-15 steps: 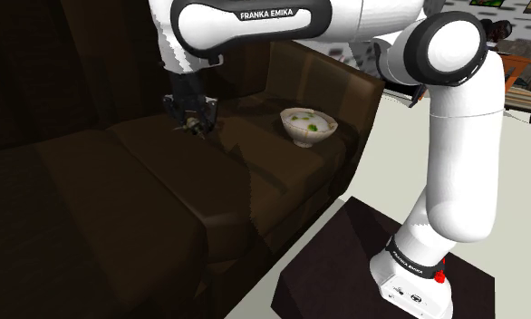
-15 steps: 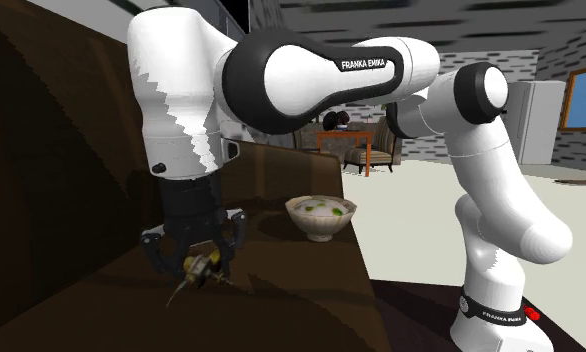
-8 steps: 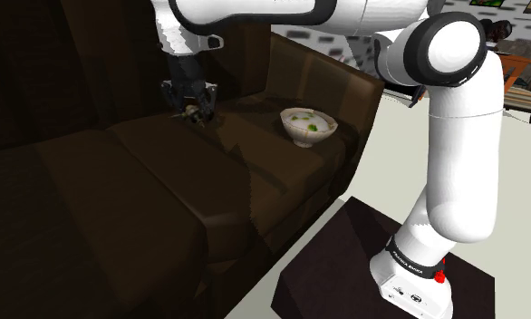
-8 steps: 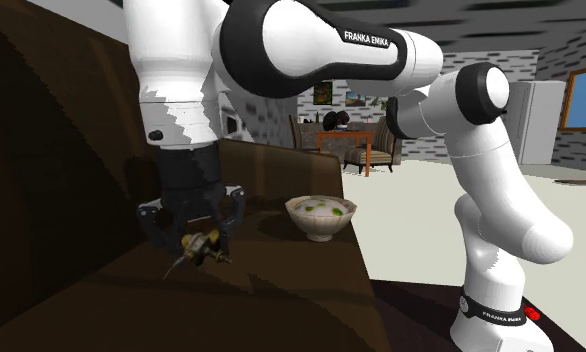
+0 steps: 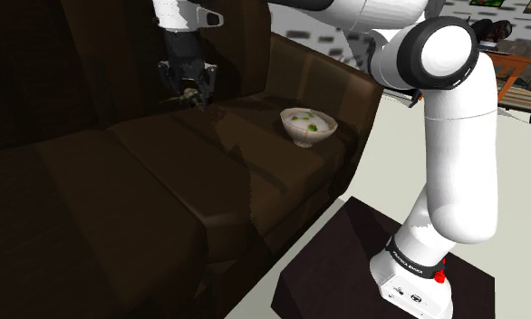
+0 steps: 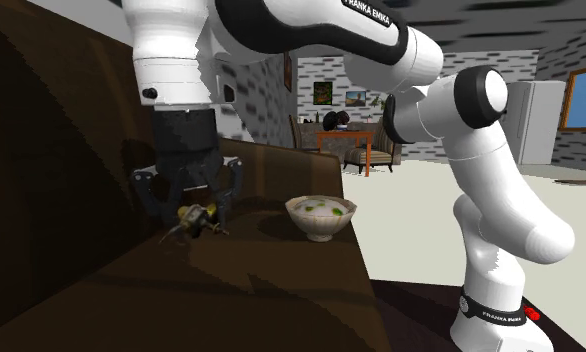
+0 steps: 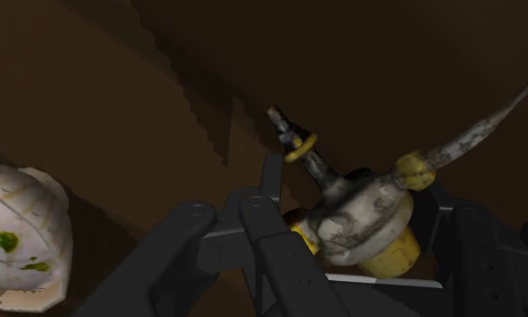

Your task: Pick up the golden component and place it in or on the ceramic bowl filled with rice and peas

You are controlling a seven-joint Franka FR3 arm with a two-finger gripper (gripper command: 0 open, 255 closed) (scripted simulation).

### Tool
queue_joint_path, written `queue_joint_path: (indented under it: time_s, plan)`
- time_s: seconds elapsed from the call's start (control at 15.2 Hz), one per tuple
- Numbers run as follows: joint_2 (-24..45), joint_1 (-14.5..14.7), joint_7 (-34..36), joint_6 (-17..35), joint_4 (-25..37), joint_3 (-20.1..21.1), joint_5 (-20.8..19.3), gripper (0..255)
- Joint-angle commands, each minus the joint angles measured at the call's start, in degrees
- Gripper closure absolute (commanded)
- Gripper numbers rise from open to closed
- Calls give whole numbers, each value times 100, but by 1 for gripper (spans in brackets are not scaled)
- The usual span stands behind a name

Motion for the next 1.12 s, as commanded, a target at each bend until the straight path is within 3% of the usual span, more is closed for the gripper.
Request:
queue_joint_path:
  time_s: [0.0,0.59,0.79,1.06]
  plan:
    - [63,66,-20,-190,253,-7,-32,255]
    - [633,581,-171,-1226,1897,-112,-324,255]
    - [-496,-336,-327,-500,77,65,179,255]
    - [-1595,-1108,-815,58,-1396,22,729,255]
